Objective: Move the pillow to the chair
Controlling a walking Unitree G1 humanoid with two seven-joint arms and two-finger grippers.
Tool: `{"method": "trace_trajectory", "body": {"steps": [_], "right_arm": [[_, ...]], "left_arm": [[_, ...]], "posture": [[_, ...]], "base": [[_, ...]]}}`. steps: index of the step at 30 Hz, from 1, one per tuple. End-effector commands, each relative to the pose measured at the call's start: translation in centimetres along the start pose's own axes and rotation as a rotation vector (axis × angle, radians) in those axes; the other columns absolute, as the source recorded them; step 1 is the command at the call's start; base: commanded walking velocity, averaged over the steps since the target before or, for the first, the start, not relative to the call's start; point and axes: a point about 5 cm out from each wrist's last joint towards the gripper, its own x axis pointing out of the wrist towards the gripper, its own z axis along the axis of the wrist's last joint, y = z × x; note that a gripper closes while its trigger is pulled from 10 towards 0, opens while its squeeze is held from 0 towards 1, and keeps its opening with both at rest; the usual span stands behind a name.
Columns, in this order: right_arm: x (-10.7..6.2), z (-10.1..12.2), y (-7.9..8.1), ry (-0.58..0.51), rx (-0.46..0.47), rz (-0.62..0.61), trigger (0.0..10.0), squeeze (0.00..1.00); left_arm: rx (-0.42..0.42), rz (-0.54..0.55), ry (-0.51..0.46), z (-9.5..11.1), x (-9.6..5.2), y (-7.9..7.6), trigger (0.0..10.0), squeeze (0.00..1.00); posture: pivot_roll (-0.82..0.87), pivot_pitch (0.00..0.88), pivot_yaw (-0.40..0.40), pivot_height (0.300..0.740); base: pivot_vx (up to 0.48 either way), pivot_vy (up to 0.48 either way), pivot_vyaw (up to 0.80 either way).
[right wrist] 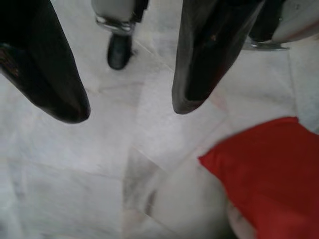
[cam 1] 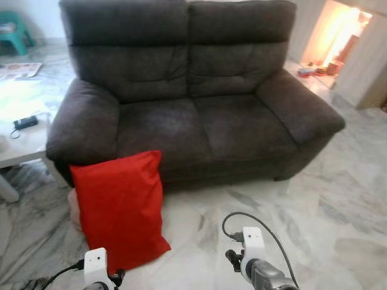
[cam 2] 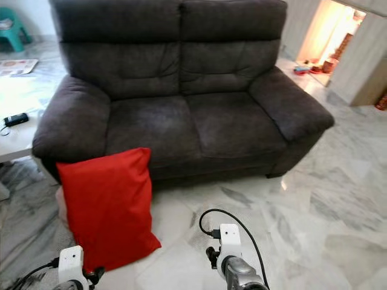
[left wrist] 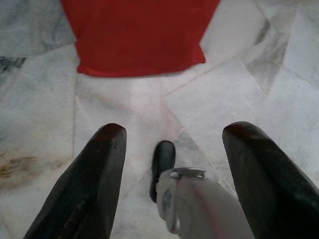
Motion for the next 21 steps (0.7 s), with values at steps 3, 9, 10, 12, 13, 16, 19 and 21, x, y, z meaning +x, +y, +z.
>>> {"method": "trace_trajectory", "body": {"steps": [3,9,10,12,13,16,19,21], "right_arm": [[-0.03,0.02,-0.34,0.001,0.001,-0.012,10.0,0.0],[-0.04,0.02,-0.35,-0.003,0.005,-0.009,10.0,0.0],[-0.04,0.02,-0.35,-0.005,0.007,-0.008,10.0,0.0],[-0.05,0.06,-0.39,-0.003,-0.015,-0.009,10.0,0.0],[-0.05,0.07,-0.39,-0.004,-0.016,-0.008,10.0,0.0],[-0.04,0.13,-0.38,-0.006,-0.03,-0.007,10.0,0.0],[-0.04,0.12,-0.35,-0.007,-0.02,-0.005,10.0,0.0],[-0.04,0.13,-0.34,-0.006,-0.02,-0.005,10.0,0.0]], "left_arm": [[-0.004,-0.002,0.011,-0.24,-0.01,-0.19,10.0,0.0],[-0.009,-0.002,0.01,-0.29,-0.02,-0.22,10.0,0.0],[-0.009,-0.003,0.011,-0.31,-0.02,-0.23,10.0,0.0],[-0.009,-0.003,0.011,-0.31,-0.02,-0.23,10.0,0.0],[-0.008,-0.003,0.011,-0.31,-0.02,-0.23,10.0,0.0],[-0.006,-0.002,0.012,-0.31,-0.02,-0.21,10.0,0.0],[-0.004,-0.001,0.013,-0.29,-0.01,-0.19,10.0,0.0],[-0.005,-0.002,0.013,-0.28,-0.01,-0.19,10.0,0.0]], "posture": [[0.1,0.0,-0.052,0.74],[0.1,0.0,-0.053,0.74],[0.1,0.0,-0.053,0.74],[0.1,0.0,-0.053,0.74],[0.1,0.0,-0.053,0.74],[0.1,0.0,-0.052,0.74],[0.1,0.0,-0.052,0.74],[0.1,0.0,-0.052,0.74]], "base": [[0.0,0.0,0.0],[0.0,0.0,0.0],[0.0,0.0,0.0],[0.0,0.0,0.0],[0.0,0.0,0.0],[0.0,0.0,0.27],[0.0,0.0,0.8],[0.0,0.0,0.57]]}}
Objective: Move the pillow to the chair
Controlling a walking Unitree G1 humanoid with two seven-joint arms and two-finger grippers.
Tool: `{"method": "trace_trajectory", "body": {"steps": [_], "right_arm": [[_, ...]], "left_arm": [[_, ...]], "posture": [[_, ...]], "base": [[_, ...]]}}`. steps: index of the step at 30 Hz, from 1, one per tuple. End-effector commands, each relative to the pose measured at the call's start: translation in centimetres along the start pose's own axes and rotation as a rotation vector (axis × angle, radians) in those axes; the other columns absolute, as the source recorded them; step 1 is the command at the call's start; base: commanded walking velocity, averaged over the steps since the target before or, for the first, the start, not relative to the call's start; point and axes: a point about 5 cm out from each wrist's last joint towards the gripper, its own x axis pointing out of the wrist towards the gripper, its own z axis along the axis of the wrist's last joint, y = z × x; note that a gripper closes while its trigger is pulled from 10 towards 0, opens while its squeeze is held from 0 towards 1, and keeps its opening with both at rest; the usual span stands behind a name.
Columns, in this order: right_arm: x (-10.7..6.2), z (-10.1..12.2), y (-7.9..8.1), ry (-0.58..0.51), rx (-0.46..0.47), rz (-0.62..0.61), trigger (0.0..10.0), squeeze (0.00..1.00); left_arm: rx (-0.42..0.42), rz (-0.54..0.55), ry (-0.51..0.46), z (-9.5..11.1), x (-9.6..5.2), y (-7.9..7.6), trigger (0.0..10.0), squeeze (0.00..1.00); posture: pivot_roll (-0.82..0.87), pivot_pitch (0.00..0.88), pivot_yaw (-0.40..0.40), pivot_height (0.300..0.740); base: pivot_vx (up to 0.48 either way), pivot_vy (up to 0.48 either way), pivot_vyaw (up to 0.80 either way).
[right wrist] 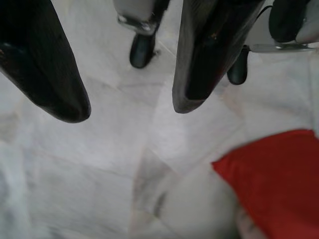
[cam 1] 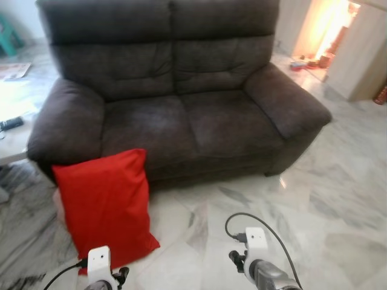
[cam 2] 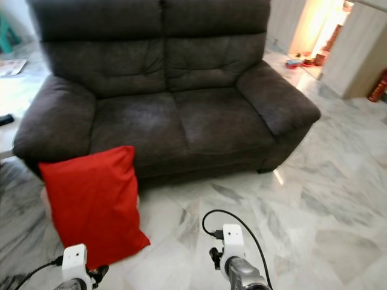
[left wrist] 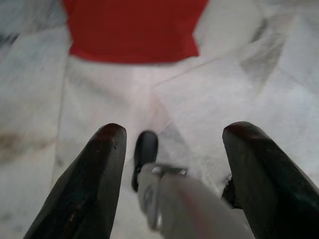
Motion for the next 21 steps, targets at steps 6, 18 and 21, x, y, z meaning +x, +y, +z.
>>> {"method": "trace_trajectory", "body": {"steps": [6,18,21], "right_arm": [[0.01,-0.11,0.16,0.003,0.014,-0.001,10.0,0.0],[0.01,-0.01,0.09,0.003,-0.01,0.001,10.0,0.0],[0.01,-0.02,0.06,0.002,-0.001,-0.003,10.0,0.0]], "left_arm": [[-0.004,0.008,0.017,-0.48,-0.1,0.29,10.0,0.0],[-0.008,0.006,0.015,-0.44,-0.09,0.21,10.0,0.0],[-0.009,0.005,0.015,-0.45,-0.08,0.18,10.0,0.0]], "posture": [[0.1,0.0,-0.052,0.74],[0.1,0.0,-0.055,0.74],[0.1,0.0,-0.055,0.74]], "base": [[0.0,0.0,0.09],[0.1,0.0,0.2],[0.08,0.0,0.0]]}}
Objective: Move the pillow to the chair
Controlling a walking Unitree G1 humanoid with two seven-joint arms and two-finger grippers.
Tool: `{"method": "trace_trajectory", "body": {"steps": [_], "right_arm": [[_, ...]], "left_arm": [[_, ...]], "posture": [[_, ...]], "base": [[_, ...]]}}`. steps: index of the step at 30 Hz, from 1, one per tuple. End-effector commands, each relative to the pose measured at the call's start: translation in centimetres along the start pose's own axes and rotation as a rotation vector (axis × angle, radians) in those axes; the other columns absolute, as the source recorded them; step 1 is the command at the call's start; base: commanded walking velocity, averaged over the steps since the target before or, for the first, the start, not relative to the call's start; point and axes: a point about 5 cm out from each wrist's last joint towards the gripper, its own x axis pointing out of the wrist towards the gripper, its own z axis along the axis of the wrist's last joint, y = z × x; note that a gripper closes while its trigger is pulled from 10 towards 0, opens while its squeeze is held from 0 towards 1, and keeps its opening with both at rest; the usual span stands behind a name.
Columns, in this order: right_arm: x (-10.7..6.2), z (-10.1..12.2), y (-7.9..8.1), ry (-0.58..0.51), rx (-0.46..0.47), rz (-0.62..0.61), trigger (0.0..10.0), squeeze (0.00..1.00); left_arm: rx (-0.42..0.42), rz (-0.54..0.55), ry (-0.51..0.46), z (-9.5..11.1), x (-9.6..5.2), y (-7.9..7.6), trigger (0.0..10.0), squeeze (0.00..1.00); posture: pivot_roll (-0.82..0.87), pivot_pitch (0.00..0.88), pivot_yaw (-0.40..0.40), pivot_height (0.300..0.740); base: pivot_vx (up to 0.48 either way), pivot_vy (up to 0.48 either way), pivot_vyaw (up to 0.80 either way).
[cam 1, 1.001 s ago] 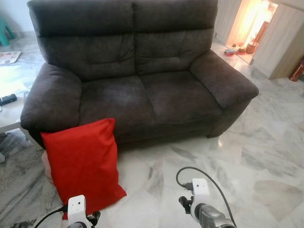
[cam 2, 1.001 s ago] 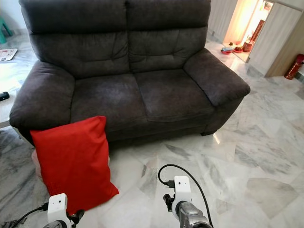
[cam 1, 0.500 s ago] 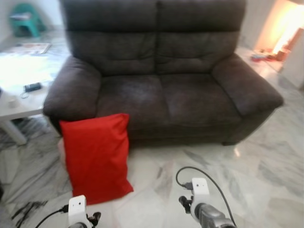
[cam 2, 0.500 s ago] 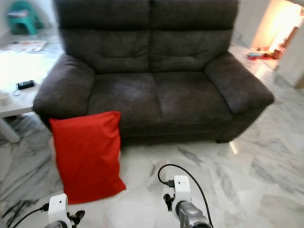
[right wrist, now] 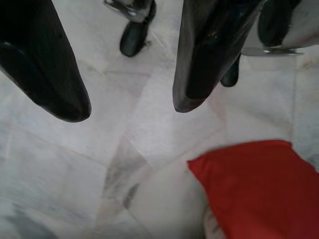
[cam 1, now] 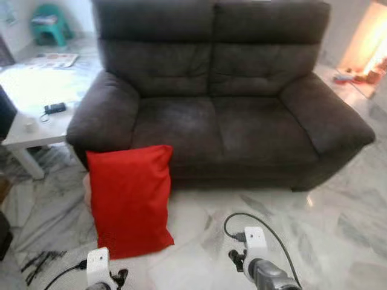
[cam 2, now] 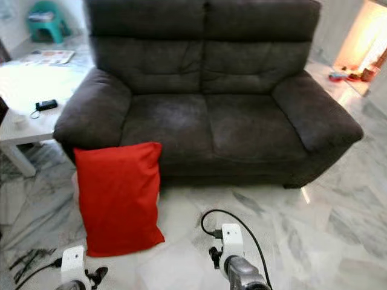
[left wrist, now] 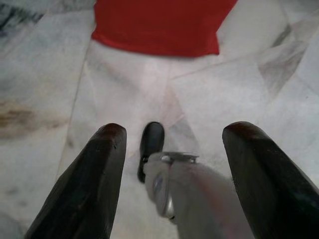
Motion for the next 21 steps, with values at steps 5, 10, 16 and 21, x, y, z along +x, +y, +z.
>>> {"method": "trace_trajectory", "body": {"steps": [5,10,16,21], "right_arm": [[-0.03,-0.03,-0.23,-0.005,0.028,-0.012,10.0,0.0],[-0.03,0.03,-0.2,-0.005,0.008,-0.003,10.0,0.0],[-0.03,0.04,-0.23,-0.007,0.008,-0.006,10.0,0.0],[-0.03,-0.01,-0.31,-0.007,0.023,-0.02,10.0,0.0]], "left_arm": [[-0.005,-0.005,-0.008,0.3,0.07,-0.19,10.0,0.0],[-0.004,-0.004,-0.008,0.29,0.07,-0.19,10.0,0.0],[-0.003,-0.003,-0.009,0.3,0.07,-0.18,10.0,0.0],[0.001,-0.003,-0.008,0.29,0.07,-0.19,10.0,0.0]], "posture": [[0.1,0.0,-0.055,0.74],[0.1,0.0,-0.055,0.74],[0.1,0.0,-0.055,0.74],[0.1,0.0,-0.056,0.74]], "base": [[0.24,0.0,0.0],[0.243,0.0,0.0],[0.262,0.0,0.67],[0.281,0.0,0.0]]}}
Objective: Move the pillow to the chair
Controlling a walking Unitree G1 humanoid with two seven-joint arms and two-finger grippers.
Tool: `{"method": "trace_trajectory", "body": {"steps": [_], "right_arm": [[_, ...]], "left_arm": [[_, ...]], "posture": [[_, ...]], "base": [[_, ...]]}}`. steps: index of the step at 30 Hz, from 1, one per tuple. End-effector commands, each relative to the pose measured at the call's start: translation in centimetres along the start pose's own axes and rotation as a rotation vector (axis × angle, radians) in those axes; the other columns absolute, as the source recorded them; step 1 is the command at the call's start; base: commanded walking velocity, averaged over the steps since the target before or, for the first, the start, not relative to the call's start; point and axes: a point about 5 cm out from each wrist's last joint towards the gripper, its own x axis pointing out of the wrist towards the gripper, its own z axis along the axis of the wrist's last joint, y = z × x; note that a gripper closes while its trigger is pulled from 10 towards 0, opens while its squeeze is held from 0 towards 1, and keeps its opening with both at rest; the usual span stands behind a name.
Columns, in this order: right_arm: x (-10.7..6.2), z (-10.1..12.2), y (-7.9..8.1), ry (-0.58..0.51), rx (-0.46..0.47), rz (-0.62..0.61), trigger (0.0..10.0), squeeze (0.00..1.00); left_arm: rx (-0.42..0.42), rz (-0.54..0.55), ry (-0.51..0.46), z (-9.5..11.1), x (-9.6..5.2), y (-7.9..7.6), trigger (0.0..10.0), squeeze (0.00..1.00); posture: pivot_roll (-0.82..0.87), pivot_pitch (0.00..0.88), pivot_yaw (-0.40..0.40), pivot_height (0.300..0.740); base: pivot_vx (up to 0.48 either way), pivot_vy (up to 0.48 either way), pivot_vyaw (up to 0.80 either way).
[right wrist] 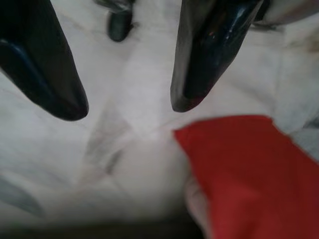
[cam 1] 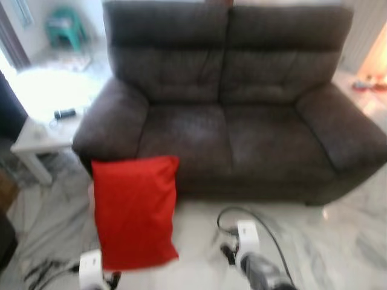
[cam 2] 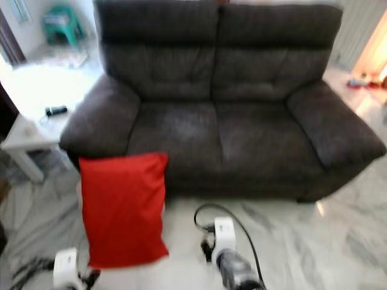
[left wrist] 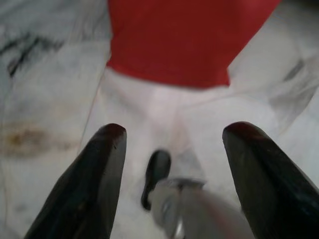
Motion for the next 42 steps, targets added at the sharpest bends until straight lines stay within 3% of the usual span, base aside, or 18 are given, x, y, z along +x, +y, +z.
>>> {"method": "trace_trajectory", "body": {"steps": [1,7,17,25,33,42], "right_arm": [[0.0,0.2,-0.19,0.0,0.012,-0.013,10.0,0.0],[0.01,0.35,-0.19,-0.005,-0.026,-0.005,10.0,0.0],[0.0,0.23,-0.21,-0.002,-0.012,-0.005,10.0,0.0],[0.0,0.21,-0.23,0.001,-0.016,-0.007,10.0,0.0],[0.0,0.18,-0.23,0.005,-0.017,-0.008,10.0,0.0],[0.0,0.23,-0.2,0.004,-0.038,-0.003,10.0,0.0]], "left_arm": [[-0.001,-0.005,0.008,-0.28,-0.04,-0.08,10.0,0.0],[-0.004,-0.005,0.008,-0.28,-0.04,-0.08,10.0,0.0],[-0.003,-0.006,0.007,-0.32,-0.04,-0.12,10.0,0.0],[-0.003,-0.006,0.008,-0.34,-0.05,-0.11,10.0,0.0],[-0.003,-0.007,0.009,-0.35,-0.05,-0.1,10.0,0.0],[-0.004,-0.005,0.009,-0.35,-0.05,-0.06,10.0,0.0]], "posture": [[0.1,0.0,-0.056,0.74],[0.1,0.0,-0.056,0.74],[0.1,0.0,-0.055,0.74],[0.1,0.0,-0.056,0.74],[0.1,0.0,-0.056,0.74],[0.1,0.0,-0.057,0.74]], "base": [[0.277,0.0,0.0],[0.283,0.0,0.13],[0.284,0.0,0.76],[0.283,0.0,0.0],[0.286,0.0,0.73],[0.285,0.0,0.24]]}}
